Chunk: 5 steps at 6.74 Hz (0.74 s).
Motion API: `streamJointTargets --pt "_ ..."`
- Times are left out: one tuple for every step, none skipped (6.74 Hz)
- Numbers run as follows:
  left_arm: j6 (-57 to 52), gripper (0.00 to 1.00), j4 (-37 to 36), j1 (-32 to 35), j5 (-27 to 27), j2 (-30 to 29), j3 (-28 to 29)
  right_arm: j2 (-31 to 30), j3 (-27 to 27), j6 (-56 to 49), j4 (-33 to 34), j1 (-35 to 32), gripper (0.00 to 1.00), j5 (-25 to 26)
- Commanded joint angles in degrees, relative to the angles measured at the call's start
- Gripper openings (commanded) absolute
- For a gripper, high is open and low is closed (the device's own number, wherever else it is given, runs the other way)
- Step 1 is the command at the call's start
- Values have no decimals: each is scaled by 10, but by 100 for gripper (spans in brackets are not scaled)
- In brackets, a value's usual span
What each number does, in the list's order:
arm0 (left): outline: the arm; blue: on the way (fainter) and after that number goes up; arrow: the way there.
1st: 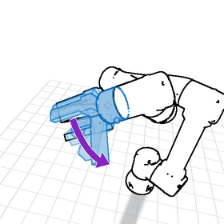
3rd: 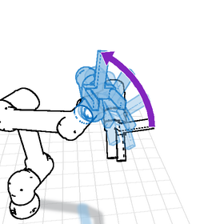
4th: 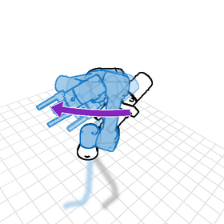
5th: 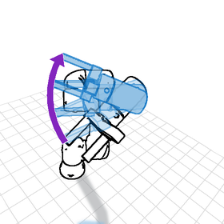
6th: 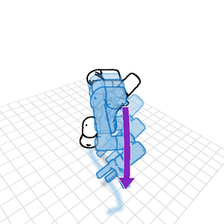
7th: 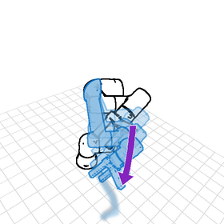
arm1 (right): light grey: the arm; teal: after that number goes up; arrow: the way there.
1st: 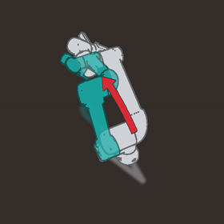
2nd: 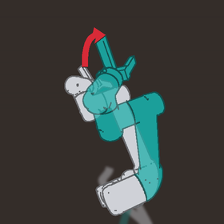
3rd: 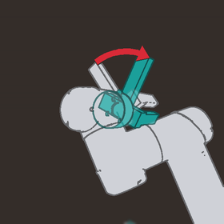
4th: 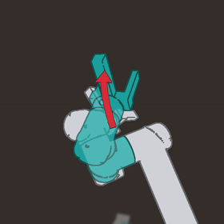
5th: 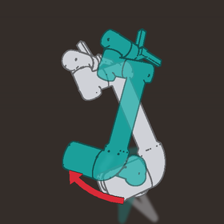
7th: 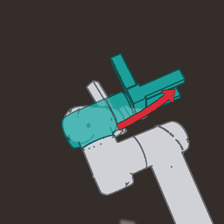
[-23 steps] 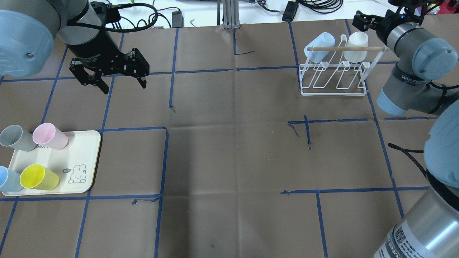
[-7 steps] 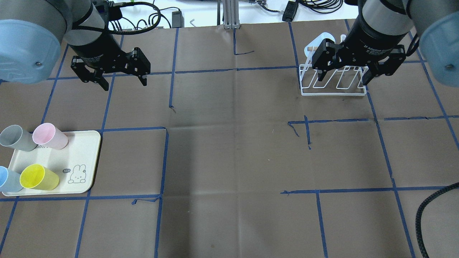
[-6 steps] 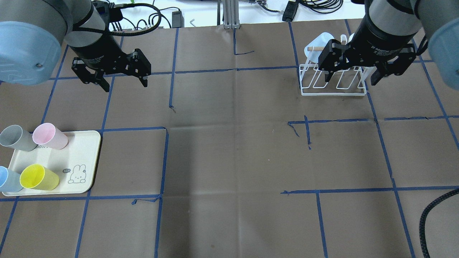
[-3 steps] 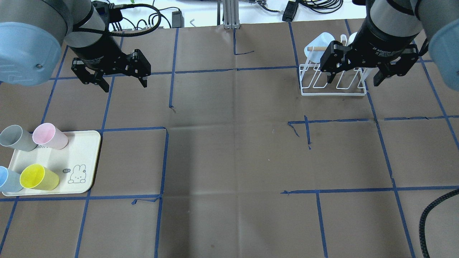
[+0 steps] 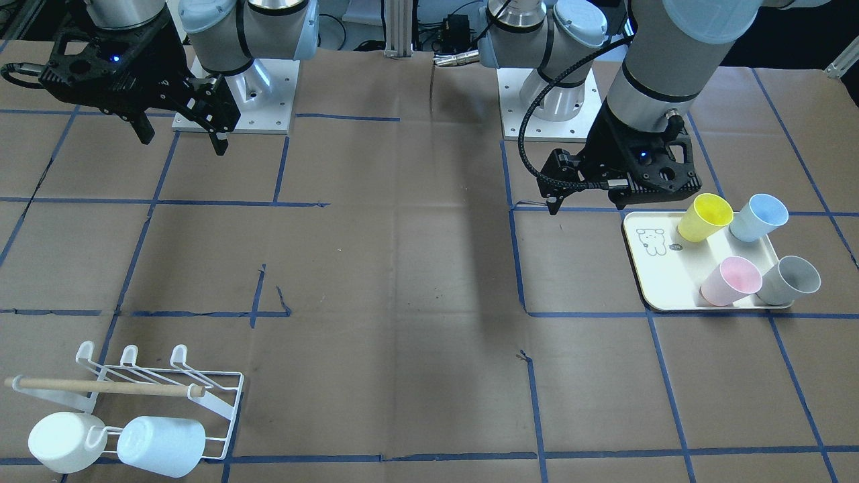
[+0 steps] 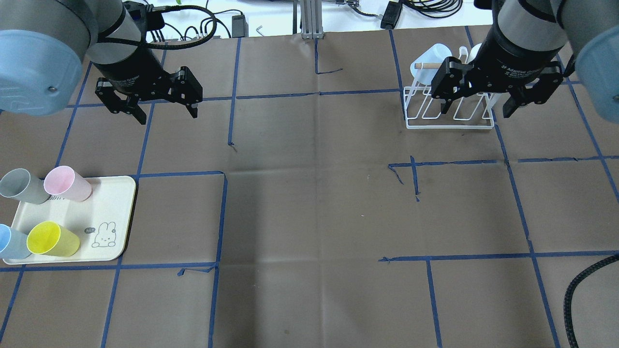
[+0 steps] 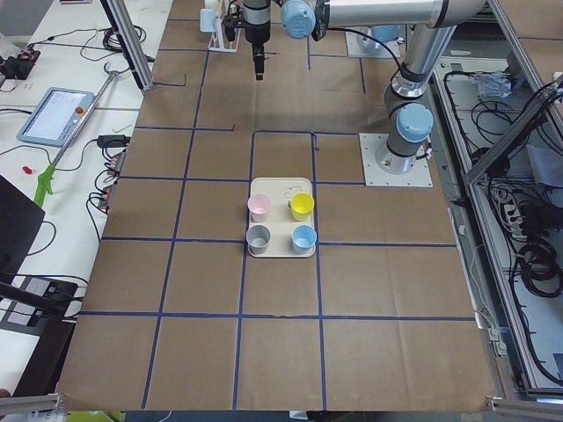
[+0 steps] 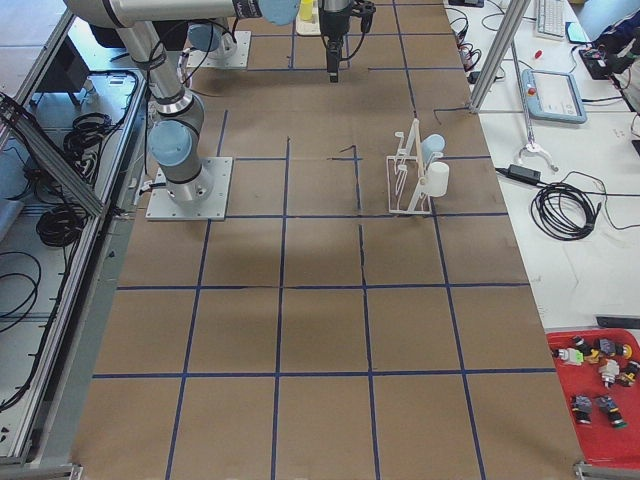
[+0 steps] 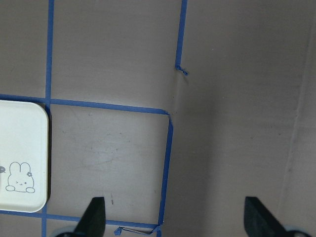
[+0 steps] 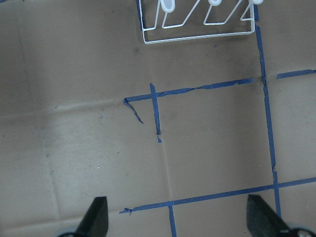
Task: Transfer IKEA cup to right arm and place on rack
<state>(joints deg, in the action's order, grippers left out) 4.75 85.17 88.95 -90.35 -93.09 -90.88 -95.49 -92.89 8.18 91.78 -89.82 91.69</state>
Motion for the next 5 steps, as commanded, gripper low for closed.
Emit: streamJointTargets --pt "0 100 0 1 0 0 0 -3 -8 0 0 0 100 -4" --pt "0 100 0 0 0 0 0 0 -9 0 0 0 100 -4" --pt "0 100 0 1 0 0 0 -2 -9 -1 1 0 100 -4" --pt "0 100 0 1 0 0 0 -4 -9 -1 1 0 100 -4" --pt "0 100 0 1 0 0 0 -2 -11 -1 0 0 100 -4"
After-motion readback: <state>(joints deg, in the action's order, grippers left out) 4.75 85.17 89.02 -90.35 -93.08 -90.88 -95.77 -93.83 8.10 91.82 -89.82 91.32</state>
